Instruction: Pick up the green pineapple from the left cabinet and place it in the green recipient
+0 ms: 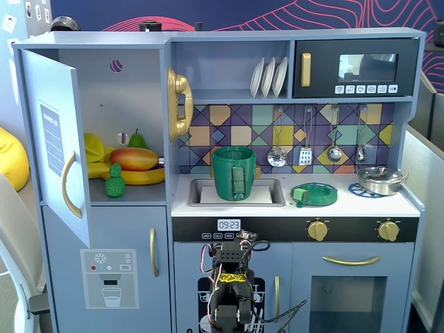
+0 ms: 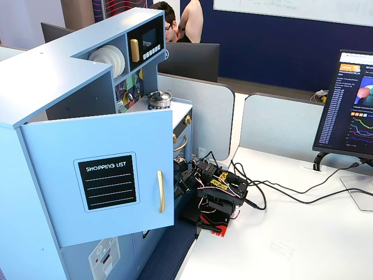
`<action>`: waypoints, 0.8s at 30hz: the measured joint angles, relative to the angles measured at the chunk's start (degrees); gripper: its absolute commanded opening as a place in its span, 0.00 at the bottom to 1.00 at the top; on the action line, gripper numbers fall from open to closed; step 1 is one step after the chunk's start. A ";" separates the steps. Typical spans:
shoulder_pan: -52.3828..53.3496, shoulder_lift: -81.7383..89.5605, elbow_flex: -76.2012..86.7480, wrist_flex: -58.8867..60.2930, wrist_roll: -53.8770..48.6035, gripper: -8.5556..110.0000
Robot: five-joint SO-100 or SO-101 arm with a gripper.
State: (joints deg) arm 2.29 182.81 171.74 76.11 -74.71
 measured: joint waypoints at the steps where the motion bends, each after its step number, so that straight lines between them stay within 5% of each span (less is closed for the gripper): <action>1: 0.00 0.00 0.00 0.00 0.00 0.08; 16: -0.97 0.00 -0.18 1.14 -12.92 0.07; 20: -10.11 -0.18 -1.23 -2.37 -9.40 0.07; 24: -23.20 -1.05 -3.34 -18.02 -9.84 0.07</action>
State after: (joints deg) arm -20.92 181.76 168.40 58.10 -84.55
